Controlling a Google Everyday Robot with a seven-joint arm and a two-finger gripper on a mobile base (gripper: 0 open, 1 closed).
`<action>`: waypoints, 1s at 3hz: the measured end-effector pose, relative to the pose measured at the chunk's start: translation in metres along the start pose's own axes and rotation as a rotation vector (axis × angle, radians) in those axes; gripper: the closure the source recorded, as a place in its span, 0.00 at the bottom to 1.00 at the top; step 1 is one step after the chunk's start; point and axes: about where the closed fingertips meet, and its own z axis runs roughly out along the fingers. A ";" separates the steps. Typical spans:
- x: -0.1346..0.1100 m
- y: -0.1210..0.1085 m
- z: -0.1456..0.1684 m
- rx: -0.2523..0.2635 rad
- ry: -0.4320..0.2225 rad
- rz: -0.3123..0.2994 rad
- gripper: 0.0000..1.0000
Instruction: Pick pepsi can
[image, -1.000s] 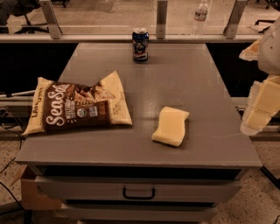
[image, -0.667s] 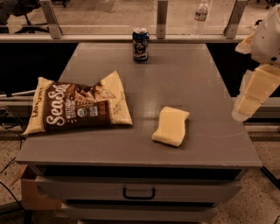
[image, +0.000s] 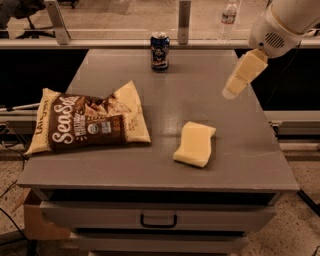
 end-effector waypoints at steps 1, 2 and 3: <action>0.000 0.000 0.000 0.000 0.000 0.000 0.00; 0.000 -0.009 0.009 0.019 -0.019 0.008 0.00; -0.004 -0.041 0.025 0.060 -0.067 0.038 0.00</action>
Offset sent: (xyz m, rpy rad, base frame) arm 0.0322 -0.0083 -0.0125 0.0388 -0.0712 -0.0385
